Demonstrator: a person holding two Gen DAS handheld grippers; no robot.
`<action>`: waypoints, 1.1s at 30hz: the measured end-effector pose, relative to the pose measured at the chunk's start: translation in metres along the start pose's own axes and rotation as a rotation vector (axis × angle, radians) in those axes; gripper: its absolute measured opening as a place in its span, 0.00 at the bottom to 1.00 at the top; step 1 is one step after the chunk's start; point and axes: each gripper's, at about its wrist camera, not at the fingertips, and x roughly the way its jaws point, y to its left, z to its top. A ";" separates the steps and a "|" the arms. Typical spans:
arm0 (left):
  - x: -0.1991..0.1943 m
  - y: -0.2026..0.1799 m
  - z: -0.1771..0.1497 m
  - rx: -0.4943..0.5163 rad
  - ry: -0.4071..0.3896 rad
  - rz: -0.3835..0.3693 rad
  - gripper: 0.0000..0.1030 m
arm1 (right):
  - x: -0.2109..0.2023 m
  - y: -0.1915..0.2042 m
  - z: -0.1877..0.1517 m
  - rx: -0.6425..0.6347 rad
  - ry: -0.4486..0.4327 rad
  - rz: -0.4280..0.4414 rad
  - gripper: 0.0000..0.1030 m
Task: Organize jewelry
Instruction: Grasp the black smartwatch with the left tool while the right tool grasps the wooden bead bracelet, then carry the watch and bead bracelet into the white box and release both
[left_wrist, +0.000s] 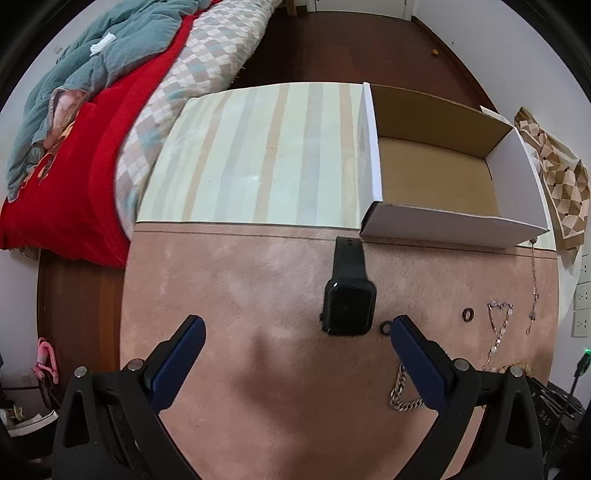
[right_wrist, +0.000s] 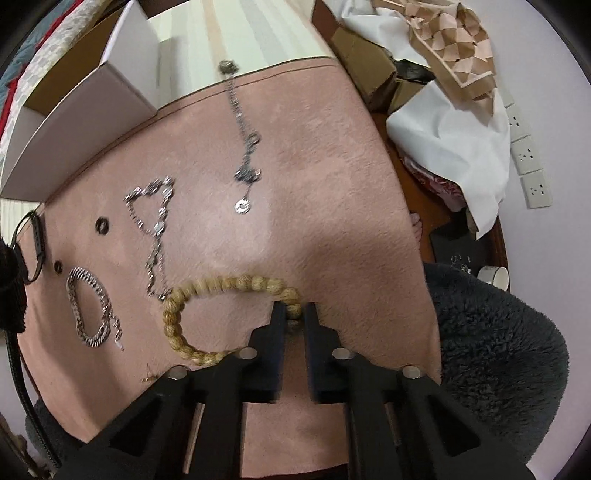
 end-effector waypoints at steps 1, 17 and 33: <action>0.002 -0.002 0.002 0.005 0.000 -0.007 0.97 | 0.000 -0.002 0.002 0.008 -0.002 0.002 0.09; 0.029 -0.025 0.018 0.094 -0.003 -0.002 0.29 | 0.002 -0.014 0.016 0.013 0.007 -0.012 0.09; -0.059 -0.023 -0.004 0.111 -0.165 -0.014 0.29 | -0.057 0.009 0.005 -0.053 -0.120 0.099 0.09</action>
